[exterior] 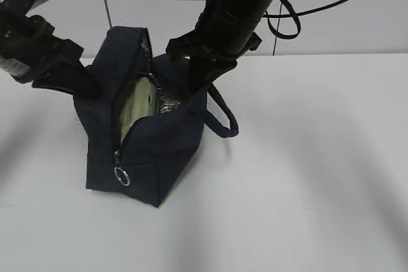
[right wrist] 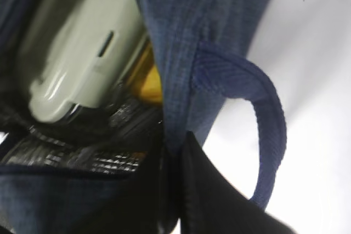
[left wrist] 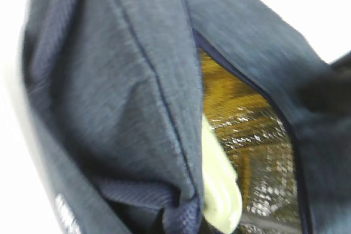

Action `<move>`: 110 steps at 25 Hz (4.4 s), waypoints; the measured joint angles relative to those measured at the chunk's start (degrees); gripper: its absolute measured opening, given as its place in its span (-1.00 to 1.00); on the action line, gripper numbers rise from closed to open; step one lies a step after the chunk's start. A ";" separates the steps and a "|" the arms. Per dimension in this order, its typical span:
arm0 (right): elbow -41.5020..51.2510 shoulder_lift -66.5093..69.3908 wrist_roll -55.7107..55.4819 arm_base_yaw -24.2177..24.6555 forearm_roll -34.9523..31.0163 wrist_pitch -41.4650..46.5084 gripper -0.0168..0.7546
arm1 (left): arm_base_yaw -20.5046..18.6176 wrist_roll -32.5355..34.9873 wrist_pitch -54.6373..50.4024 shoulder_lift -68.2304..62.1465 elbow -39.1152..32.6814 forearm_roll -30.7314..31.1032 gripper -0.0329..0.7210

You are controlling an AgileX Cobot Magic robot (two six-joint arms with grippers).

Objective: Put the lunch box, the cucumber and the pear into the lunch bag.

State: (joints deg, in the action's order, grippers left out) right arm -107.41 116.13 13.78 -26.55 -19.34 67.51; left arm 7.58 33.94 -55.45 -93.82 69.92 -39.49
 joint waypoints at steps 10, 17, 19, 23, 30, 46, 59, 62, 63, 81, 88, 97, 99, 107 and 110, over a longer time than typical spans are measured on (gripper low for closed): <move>21.43 -13.76 0.92 0.30 0.58 -10.61 -0.93 | 7.78 -4.73 -1.45 -5.96 8.77 3.90 -0.90; 31.21 -21.19 0.92 0.30 1.07 -15.94 -0.94 | 10.31 -5.31 -1.64 -6.63 9.12 3.97 -0.90; 31.32 -21.37 0.37 0.30 1.72 -16.76 -0.93 | 10.37 -5.43 -1.92 -6.63 9.12 3.97 -0.90; 31.55 -21.42 -1.29 0.30 4.04 -19.12 -0.81 | 10.37 -5.52 -2.01 -6.63 9.12 4.09 -0.78; 31.55 -21.77 -1.43 0.30 4.69 -20.69 0.32 | 10.37 -5.52 -2.40 -5.92 9.12 4.22 0.00; 42.95 -39.68 -1.53 0.30 6.60 -32.97 0.32 | 10.31 -5.46 12.53 15.50 -4.87 11.04 -0.10; 70.30 -52.24 -1.53 0.30 1.09 -67.96 0.25 | 10.37 -0.55 32.48 27.53 -21.86 8.73 -0.13; 70.30 -52.24 -1.53 0.30 1.76 -68.28 0.25 | 10.37 -0.55 33.56 27.53 -21.86 4.56 -0.16; 70.30 -52.24 -1.53 0.30 3.00 -67.83 0.25 | 10.37 -0.55 33.96 27.53 -21.86 2.94 -0.18; 83.07 -51.20 -1.53 -25.32 3.44 -72.67 0.03 | 10.37 4.95 32.56 27.58 -24.39 2.71 -0.27; 80.77 -35.38 -0.89 -31.27 2.98 -88.00 0.02 | 10.37 4.95 32.56 27.58 -24.57 2.66 -0.27; 71.37 -19.27 -1.35 -31.27 3.71 -94.41 0.02 | 10.37 4.98 32.50 27.58 -24.59 2.66 -0.27; 70.00 -17.85 -1.38 -31.27 3.24 -94.71 0.02 | 10.37 4.98 32.50 27.58 -24.59 2.66 -0.27; 67.12 -12.23 -1.38 -31.27 -1.40 -95.67 0.02 | 10.37 4.98 32.50 27.58 -24.59 2.66 -0.27; 67.07 -11.76 -0.63 -31.27 -3.23 -96.75 0.02 | 10.37 5.02 32.50 27.58 -24.59 2.66 -0.27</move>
State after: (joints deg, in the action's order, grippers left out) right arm -40.34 104.37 13.16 -57.82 -22.56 -29.24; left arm 17.95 38.96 -22.95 -66.24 45.33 -36.83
